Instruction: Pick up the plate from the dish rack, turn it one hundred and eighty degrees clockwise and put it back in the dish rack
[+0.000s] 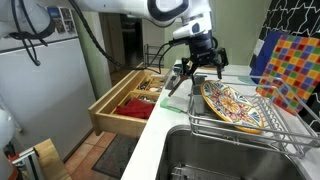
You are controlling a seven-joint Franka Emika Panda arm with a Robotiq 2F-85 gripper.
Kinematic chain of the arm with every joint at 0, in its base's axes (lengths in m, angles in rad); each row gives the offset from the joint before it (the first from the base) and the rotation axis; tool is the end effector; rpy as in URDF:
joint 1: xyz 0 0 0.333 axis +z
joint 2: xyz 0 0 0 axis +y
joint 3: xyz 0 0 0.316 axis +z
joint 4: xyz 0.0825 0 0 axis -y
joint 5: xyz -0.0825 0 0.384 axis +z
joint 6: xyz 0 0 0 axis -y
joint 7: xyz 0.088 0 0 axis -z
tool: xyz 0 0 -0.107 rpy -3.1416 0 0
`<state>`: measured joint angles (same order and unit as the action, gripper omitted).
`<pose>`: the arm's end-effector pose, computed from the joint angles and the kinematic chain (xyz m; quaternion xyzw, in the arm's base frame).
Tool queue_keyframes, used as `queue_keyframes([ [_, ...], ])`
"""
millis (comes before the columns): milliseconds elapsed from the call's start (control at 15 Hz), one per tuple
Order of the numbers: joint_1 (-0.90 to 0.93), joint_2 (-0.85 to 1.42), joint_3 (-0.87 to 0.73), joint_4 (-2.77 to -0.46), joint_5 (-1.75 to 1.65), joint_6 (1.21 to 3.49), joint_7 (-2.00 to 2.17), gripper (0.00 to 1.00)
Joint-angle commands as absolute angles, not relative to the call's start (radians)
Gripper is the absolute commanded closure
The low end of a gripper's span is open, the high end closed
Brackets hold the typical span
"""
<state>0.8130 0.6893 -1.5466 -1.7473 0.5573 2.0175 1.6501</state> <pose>0.5650 -0.2599 0.5040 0.3297 -0.9301 0.1615 0.0051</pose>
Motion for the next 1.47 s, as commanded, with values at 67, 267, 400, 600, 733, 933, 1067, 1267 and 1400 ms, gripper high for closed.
queue_keyframes([
  [67, 0.912, 0.542, -1.515, -1.908, 0.458, 2.201, 1.724, 0.00],
  [267, 0.935, 0.495, -1.502, -1.958, 0.433, 2.309, 1.770, 0.00],
  [400, 0.944, 0.462, -1.498, -1.976, 0.422, 2.362, 1.803, 0.00],
  [600, 0.949, 0.418, -1.482, -2.000, 0.410, 2.432, 1.843, 0.00],
  [733, 0.955, 0.456, -1.493, -2.009, 0.490, 2.454, 1.810, 0.00],
  [933, 0.940, 0.452, -1.475, -2.015, 0.527, 2.492, 1.813, 0.00],
  [1067, 0.931, 0.449, -1.465, -2.016, 0.556, 2.516, 1.810, 0.00],
  [1267, 0.911, 0.455, -1.451, -2.008, 0.592, 2.529, 1.809, 0.01],
  [1400, 0.899, 0.466, -1.440, -2.010, 0.605, 2.530, 1.805, 0.02],
])
